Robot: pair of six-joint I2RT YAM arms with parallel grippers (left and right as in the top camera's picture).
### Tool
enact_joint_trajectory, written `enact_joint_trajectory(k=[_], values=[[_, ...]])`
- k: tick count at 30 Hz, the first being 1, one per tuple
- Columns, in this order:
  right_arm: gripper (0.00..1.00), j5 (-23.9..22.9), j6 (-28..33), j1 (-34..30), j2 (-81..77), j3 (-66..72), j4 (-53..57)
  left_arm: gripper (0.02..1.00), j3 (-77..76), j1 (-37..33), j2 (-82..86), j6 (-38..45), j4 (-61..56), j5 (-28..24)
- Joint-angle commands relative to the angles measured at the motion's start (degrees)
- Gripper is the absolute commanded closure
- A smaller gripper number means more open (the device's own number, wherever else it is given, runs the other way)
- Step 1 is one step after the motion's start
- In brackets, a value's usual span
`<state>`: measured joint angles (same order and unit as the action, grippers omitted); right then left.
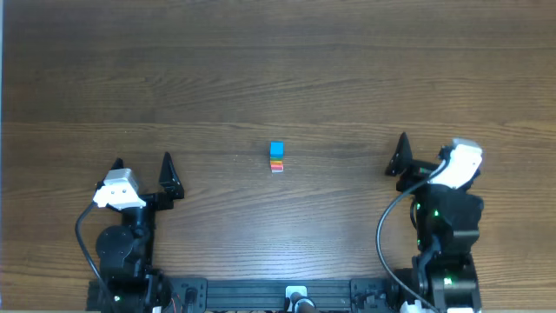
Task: Stack Cubes
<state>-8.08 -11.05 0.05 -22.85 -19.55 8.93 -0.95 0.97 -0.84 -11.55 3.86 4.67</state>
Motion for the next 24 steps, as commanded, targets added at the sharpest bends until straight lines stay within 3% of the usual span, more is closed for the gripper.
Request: enact_joint_trajectory(k=[1, 12, 24], values=[[0.007, 2.21, 3.39, -0.50, 6.45, 6.45, -4.79, 0.020, 0.57, -0.31, 0.42, 0.68, -0.13, -0.17], [0.009, 10.12, 5.11, -0.48, 17.90, 17.59, -11.45, 0.018, 0.57, -0.31, 0.42, 0.68, -0.15, -0.17], [0.009, 10.16, 5.14, -0.39, 20.11, 19.28, -6.95, 0.018, 0.57, -0.31, 0.42, 0.68, -0.15, -0.15]])
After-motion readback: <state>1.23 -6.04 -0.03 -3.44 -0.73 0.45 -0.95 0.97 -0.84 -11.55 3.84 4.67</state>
